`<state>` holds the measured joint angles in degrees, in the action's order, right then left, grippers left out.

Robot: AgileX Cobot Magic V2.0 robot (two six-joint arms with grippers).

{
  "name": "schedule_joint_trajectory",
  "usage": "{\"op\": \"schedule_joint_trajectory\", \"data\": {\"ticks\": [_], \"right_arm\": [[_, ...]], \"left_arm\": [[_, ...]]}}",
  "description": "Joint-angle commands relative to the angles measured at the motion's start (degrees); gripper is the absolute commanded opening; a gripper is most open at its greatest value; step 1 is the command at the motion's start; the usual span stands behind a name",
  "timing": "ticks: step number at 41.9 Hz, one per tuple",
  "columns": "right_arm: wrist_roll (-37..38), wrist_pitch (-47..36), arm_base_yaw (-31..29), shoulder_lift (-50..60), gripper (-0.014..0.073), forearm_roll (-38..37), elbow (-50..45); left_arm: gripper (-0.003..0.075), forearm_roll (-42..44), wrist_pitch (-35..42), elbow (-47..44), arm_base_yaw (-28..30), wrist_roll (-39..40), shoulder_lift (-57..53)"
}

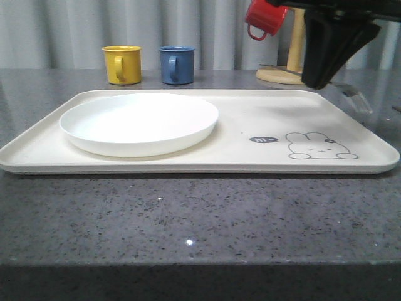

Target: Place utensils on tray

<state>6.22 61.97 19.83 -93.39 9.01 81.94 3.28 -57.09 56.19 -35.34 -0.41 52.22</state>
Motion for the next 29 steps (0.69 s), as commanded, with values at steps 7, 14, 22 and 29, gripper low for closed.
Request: {"op": "schedule_joint_trajectory", "data": {"ticks": [7, 14, 22, 29], "right_arm": [[5.3, -8.0, 1.9, -2.4, 0.0068, 10.0, 1.7], [5.6, -12.2, 1.9, -5.4, 0.0068, 13.0, 1.7], [7.9, -13.6, 1.9, -6.9, 0.0069, 12.9, 1.7], [8.2, -14.0, 1.9, -7.1, 0.0137, 12.8, 1.7]], "left_arm": [[0.0442, 0.2, 3.0, 1.4, -0.4, 0.4, -0.3], [0.0442, 0.2, 3.0, 1.4, -0.4, 0.4, -0.3], [0.0442, 0.2, 3.0, 1.4, -0.4, 0.4, -0.3], [0.0442, 0.2, 3.0, 1.4, -0.4, 0.4, -0.3]]}}
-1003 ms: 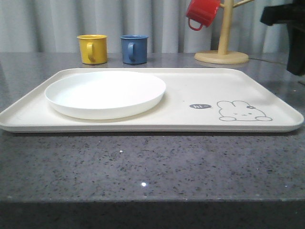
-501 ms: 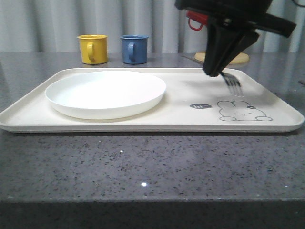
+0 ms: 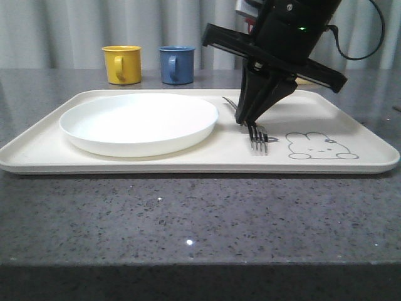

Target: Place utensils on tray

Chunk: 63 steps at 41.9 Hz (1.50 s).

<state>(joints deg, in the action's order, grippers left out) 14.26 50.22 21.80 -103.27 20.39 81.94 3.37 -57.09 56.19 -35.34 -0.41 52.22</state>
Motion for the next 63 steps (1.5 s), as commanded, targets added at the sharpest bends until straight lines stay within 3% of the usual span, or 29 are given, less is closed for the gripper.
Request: {"op": "schedule_joint_trajectory", "data": {"ticks": [1, 8, 18, 28, 34, 46, 55, 63], "right_arm": [[0.2, -2.2, 0.0, 2.8, 0.0160, 1.2, 1.7], [0.2, -2.7, 0.0, 2.6, 0.0260, 1.0, 1.7], [-0.5, -4.2, 0.0, 4.3, 0.0276, 0.0, 1.7], [-7.0, 5.4, -0.8, 12.3, 0.0276, -11.8, 1.7], [-7.1, 13.6, -5.2, 16.3, 0.0276, -19.5, 1.3], [-13.2, 19.2, -19.6, 17.5, 0.0276, -20.0, -0.2], [-14.9, 20.4, -25.1, 16.5, 0.0276, -20.0, -3.0], [-16.2, 21.6, -26.3, 12.5, 0.0276, -20.0, -3.2]], "left_arm": [[0.0442, 0.1, 3.0, 1.4, -0.4, 0.4, -0.3], [0.0442, 0.1, 3.0, 1.4, -0.4, 0.4, -0.3], [0.0442, 0.1, 3.0, 1.4, -0.4, 0.4, -0.3], [0.0442, 0.1, 3.0, 1.4, -0.4, 0.4, -0.3], [0.0442, 0.1, 3.0, 1.4, -0.4, 0.4, -0.3], [0.0442, 0.1, 3.0, 1.4, -0.4, 0.4, -0.3], [0.0442, 0.1, 3.3, 1.4, -0.4, 0.4, -0.3], [0.0442, 0.1, 3.3, 1.4, -0.4, 0.4, -0.3]]}}
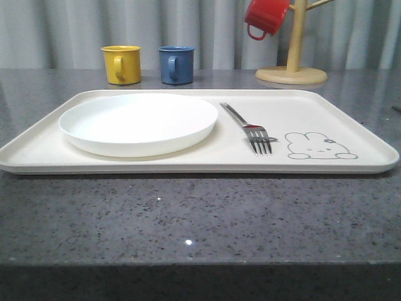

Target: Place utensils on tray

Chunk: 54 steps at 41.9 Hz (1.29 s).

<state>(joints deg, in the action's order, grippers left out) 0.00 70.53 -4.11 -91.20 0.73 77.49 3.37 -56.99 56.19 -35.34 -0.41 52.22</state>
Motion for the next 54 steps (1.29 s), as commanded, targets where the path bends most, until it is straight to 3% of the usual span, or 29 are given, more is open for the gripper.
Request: {"op": "schedule_joint_trajectory", "data": {"ticks": [1, 45, 47, 54], "right_arm": [[-2.2, 1.1, -0.4, -0.2, 0.0276, -0.3, 1.2], [-2.3, -3.1, -0.4, -6.8, 0.0271, -2.3, 1.2], [-2.4, -2.9, -0.4, -6.9, 0.0246, -2.1, 1.2], [-2.8, -2.4, -0.4, -6.8, 0.0039, -1.0, 1.4]], "left_arm": [[0.0442, 0.1, 3.2, 1.4, -0.4, 0.4, -0.3], [0.0442, 0.1, 3.2, 1.4, -0.4, 0.4, -0.3], [0.0442, 0.1, 3.2, 1.4, -0.4, 0.4, -0.3], [0.0442, 0.1, 3.2, 1.4, -0.4, 0.4, -0.3]]}}
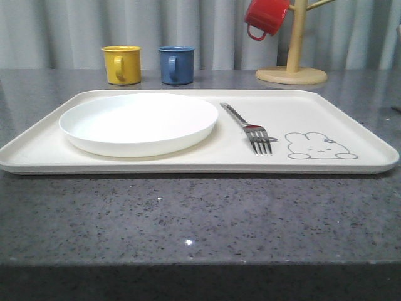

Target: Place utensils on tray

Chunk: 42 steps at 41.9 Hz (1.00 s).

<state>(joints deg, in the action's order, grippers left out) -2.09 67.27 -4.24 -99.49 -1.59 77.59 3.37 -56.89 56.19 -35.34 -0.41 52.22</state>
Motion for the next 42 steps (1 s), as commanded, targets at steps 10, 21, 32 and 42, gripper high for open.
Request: {"op": "schedule_joint_trajectory", "data": {"ticks": [10, 21, 32, 42], "right_arm": [[-0.8, 3.8, 2.5, 3.7, 0.0004, 4.2, 3.8], [-0.6, 5.4, 14.0, 5.9, 0.0004, 9.3, 9.3], [7.4, -1.0, 19.3, 3.9, 0.0004, 13.5, 9.3], [8.6, -4.1, 19.4, -0.4, 0.0004, 21.3, 9.3]], "left_arm": [[0.0442, 0.1, 3.1, 1.4, -0.4, 0.4, -0.3], [0.0442, 0.1, 3.1, 1.4, -0.4, 0.4, -0.3], [0.0442, 0.1, 3.1, 1.4, -0.4, 0.4, -0.3], [0.0442, 0.1, 3.1, 1.4, -0.4, 0.4, -0.3]]}}
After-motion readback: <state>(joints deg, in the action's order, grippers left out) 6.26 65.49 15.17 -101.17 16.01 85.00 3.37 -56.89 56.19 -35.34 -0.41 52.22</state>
